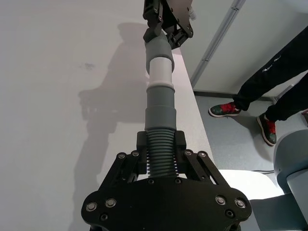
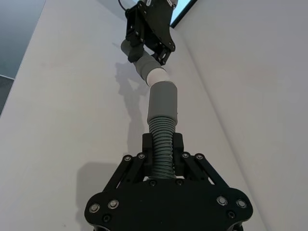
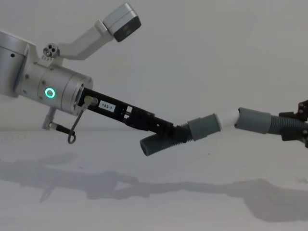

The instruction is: Use both hands to pick up one end of the pipe from the table, align the ends, and insert them.

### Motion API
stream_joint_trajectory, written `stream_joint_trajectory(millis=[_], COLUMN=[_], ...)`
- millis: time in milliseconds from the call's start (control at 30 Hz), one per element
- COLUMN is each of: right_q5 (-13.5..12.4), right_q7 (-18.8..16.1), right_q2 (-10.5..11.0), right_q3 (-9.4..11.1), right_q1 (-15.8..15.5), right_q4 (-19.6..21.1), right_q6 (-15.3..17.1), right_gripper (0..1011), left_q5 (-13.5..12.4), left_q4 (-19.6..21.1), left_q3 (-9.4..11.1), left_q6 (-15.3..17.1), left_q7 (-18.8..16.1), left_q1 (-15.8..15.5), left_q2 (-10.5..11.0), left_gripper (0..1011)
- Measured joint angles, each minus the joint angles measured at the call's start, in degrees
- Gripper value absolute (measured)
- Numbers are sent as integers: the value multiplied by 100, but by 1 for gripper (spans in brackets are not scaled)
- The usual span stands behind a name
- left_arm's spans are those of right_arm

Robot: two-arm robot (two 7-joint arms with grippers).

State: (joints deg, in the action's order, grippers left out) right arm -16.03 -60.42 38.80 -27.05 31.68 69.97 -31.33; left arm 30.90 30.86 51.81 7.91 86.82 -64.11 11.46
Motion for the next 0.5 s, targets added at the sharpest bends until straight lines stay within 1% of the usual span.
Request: stream_joint_trajectory(millis=[500], right_q5=[0], right_q7=[0], right_q2=[0], right_q3=[0], right_q1=[0], right_q4=[0], right_q6=[0], right_gripper=[210], left_q5=[-26], left_q4=[-203], left_q3=[-12], left_q6=[-84], left_q7=[39], left_q1=[-58], left_q2=[-122], left_gripper=[293])
